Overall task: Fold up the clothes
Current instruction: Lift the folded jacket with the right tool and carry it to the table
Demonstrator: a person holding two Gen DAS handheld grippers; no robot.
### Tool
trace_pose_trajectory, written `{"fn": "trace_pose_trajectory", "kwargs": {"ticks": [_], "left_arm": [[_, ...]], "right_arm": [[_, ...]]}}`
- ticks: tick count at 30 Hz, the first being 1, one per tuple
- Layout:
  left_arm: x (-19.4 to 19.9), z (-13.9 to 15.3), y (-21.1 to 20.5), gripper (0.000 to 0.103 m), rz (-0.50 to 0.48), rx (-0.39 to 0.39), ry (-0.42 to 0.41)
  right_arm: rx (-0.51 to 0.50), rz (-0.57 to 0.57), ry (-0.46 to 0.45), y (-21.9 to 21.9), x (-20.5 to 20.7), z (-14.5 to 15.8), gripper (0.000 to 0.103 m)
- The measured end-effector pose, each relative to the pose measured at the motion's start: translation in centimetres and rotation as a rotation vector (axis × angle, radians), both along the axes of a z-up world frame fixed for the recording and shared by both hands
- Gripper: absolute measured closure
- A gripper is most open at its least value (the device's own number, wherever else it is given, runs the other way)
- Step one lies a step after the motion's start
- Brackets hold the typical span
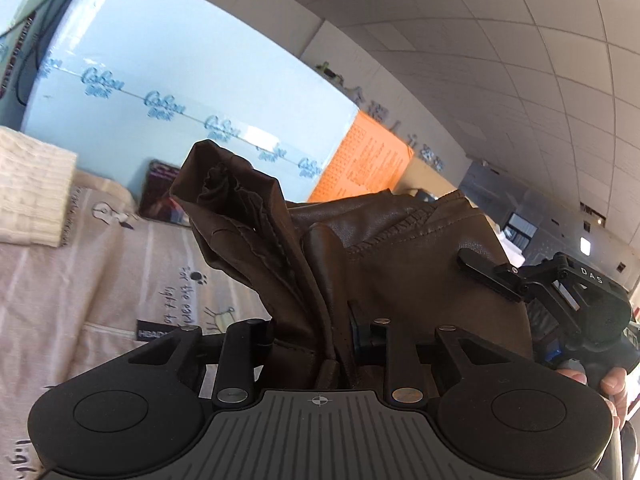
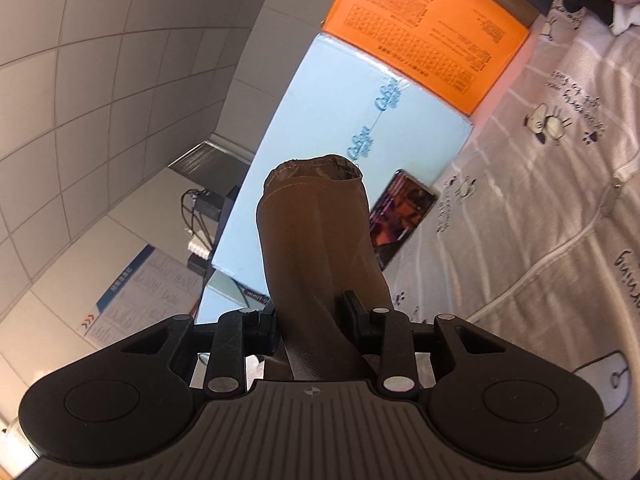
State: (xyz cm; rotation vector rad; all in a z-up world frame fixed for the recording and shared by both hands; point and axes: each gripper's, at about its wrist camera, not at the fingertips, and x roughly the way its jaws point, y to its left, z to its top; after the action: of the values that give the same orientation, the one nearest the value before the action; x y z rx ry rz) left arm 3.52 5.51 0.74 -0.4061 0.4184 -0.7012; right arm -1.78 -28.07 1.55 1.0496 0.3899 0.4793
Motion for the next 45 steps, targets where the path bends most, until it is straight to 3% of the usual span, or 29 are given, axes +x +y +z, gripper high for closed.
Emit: {"fn": "trace_pose_trajectory", "kwargs": {"ticks": [4, 10, 20, 26, 33, 36, 40, 43, 44, 45], "left_arm": [[-0.9, 1.0, 3.9, 0.078, 0.124, -0.039, -0.031], [-0.9, 2.9, 10.7, 0.079, 0.324, -0.047, -0.095], [4.6, 4.7, 19.4, 0.079, 0.527, 0.009, -0.085], [8.8, 2.9, 21.5, 0.079, 0.578, 0.033, -0.029], [10.0, 1.1, 22.2, 0.078, 0.606, 0.080, -0.008], [10.2, 0.8, 21.9, 0.077, 0.632, 0.128, -0.008], [10.3, 0.5, 21.1, 0.062, 0.685, 0.214, -0.013], [9.9, 0.2, 20.2, 0.024, 0.769, 0.291, -0.015], [9.7, 0.1, 20.1, 0.016, 0.785, 0.305, -0.018], [9.6, 0.1, 20.0, 0.014, 0.793, 0.311, -0.014]], "right_arm": [[-0.007, 0.077, -0.007, 3.3, 1.9, 1.8, 0.074], [-0.035, 0.237, -0.036, 11.7, 7.4, 4.5, 0.074], [-0.071, 0.392, -0.051, 24.3, 16.4, 4.7, 0.075], [-0.195, 0.389, -0.050, 28.3, 20.0, 3.0, 0.075], [-0.478, 0.295, -0.088, 30.0, 22.0, -0.2, 0.075], [-0.486, 0.291, -0.091, 29.9, 22.6, -1.2, 0.070], [-0.564, 0.255, -0.121, 30.5, 22.1, -1.3, 0.062], [-0.642, 0.224, -0.137, 31.0, 21.6, -1.1, 0.055], [-0.667, 0.214, -0.142, 31.0, 21.4, -1.0, 0.053], [-0.684, 0.206, -0.150, 30.9, 21.0, -0.8, 0.052]]}}
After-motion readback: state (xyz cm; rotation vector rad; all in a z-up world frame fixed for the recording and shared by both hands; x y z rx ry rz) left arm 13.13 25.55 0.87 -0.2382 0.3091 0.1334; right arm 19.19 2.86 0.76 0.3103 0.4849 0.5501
